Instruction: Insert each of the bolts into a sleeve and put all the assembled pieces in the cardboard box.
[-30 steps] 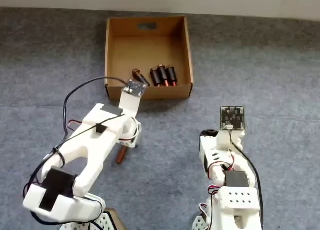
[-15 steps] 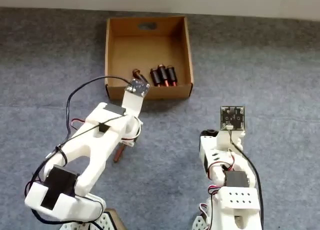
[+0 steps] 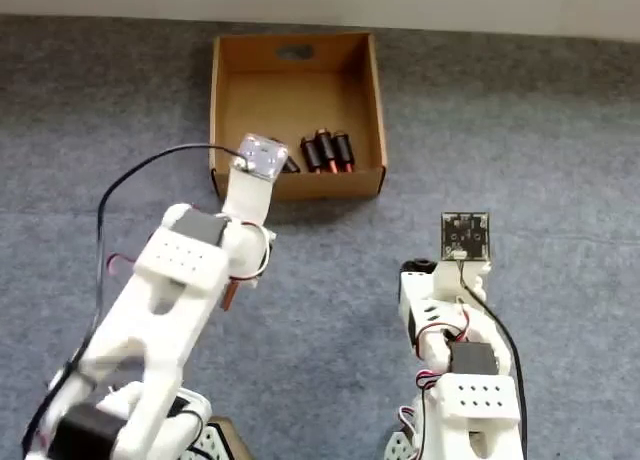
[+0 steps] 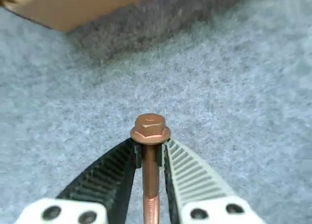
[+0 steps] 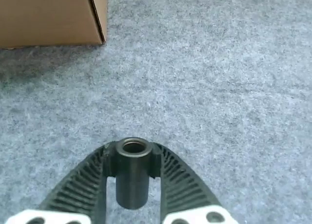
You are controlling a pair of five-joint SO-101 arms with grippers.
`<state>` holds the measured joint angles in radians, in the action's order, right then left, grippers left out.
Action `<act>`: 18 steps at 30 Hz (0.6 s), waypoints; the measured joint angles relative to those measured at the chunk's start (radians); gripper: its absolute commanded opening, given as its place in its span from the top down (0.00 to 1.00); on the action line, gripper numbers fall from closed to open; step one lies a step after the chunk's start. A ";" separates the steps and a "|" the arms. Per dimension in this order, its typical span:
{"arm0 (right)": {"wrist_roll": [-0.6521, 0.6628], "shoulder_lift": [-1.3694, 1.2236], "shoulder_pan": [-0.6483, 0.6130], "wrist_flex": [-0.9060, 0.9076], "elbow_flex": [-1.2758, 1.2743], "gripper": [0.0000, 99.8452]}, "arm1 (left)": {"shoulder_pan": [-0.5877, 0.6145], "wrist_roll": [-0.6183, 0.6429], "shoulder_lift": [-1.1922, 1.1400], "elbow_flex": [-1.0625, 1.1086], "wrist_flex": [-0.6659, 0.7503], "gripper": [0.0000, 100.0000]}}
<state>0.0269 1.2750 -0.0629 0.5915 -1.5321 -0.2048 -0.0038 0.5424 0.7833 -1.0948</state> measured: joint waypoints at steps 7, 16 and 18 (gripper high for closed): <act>-0.044 0.315 0.000 0.213 0.023 0.99 | -0.002 0.000 0.459 0.203 0.163 0.99; -0.061 0.443 -0.084 0.034 0.023 0.99 | -0.104 0.000 0.896 0.282 0.226 0.99; -0.061 0.404 -0.135 -0.048 0.023 0.99 | -0.132 0.003 0.914 0.281 0.253 0.99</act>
<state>-0.0345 1.6786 -0.1979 0.5439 -1.5090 -0.3368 -0.0008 1.4569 1.0641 -0.8416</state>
